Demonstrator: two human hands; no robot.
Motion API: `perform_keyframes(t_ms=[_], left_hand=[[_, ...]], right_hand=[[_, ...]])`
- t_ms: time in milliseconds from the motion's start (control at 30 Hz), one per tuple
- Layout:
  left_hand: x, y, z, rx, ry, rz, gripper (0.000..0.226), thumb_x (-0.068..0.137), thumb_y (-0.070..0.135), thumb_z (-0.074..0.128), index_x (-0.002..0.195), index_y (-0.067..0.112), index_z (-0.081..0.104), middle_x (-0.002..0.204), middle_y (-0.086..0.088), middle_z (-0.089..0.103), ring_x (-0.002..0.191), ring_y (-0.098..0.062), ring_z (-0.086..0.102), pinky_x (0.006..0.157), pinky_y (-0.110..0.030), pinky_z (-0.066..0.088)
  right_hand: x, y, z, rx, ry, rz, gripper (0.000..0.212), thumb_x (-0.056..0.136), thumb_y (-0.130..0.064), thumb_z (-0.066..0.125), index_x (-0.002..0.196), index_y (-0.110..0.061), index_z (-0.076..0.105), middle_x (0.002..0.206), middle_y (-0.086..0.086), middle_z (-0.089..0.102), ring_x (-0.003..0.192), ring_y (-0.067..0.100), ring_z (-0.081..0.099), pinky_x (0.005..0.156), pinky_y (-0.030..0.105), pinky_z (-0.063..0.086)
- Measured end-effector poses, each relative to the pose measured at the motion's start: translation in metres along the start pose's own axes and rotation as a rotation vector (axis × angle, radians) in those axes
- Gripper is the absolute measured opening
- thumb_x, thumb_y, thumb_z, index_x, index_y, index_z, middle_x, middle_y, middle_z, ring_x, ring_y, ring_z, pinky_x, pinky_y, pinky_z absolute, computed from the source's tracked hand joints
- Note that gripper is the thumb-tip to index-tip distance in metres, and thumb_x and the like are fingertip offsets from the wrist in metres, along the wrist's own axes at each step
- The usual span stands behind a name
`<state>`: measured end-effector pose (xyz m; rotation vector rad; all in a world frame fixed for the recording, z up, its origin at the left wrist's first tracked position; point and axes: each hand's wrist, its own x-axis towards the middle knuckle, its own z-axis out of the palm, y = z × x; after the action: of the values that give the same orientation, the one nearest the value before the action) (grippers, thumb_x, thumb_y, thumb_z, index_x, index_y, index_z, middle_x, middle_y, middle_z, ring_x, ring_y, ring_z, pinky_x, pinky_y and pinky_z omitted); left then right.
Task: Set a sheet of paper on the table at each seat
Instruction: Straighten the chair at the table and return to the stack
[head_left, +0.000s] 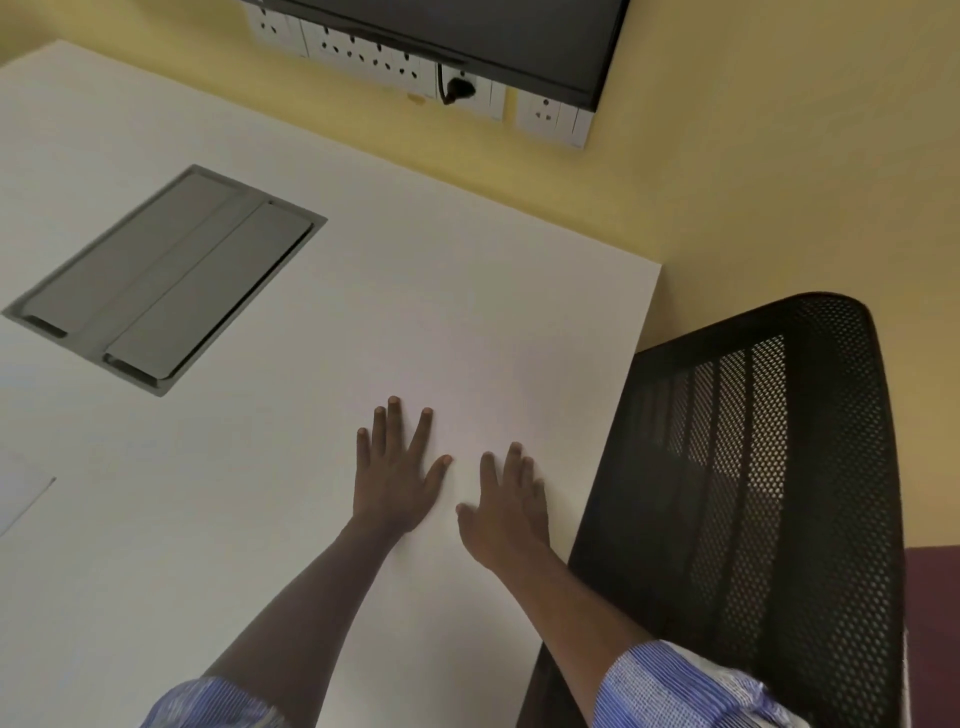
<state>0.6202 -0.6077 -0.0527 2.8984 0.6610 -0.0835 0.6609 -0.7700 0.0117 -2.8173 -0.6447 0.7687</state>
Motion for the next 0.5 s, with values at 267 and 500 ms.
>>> perform_keyframes(t_ms=[267, 500], left_hand=[[-0.003, -0.004, 0.002, 0.001, 0.019, 0.034, 0.075, 0.098, 0.066, 0.026, 0.161, 0.026, 0.012, 0.167, -0.020, 0.003, 0.153, -0.041, 0.011, 0.120, -0.059, 0.021], [-0.034, 0.021, -0.038, -0.021, 0.039, 0.007, 0.079, 0.097, 0.068, 0.019, 0.161, 0.025, 0.004, 0.168, -0.016, -0.004, 0.155, -0.036, 0.001, 0.123, -0.056, 0.011]], right_hand=[[-0.008, 0.000, 0.007, 0.002, 0.042, 0.014, 0.078, 0.101, -0.049, 0.045, 0.161, -0.019, 0.004, 0.169, 0.017, -0.011, 0.157, 0.036, -0.002, 0.125, 0.051, 0.009], [-0.045, 0.016, -0.020, -0.007, 0.154, -0.006, 0.084, 0.100, -0.053, 0.045, 0.162, -0.021, -0.003, 0.170, 0.017, -0.008, 0.157, 0.037, 0.001, 0.125, 0.052, 0.012]])
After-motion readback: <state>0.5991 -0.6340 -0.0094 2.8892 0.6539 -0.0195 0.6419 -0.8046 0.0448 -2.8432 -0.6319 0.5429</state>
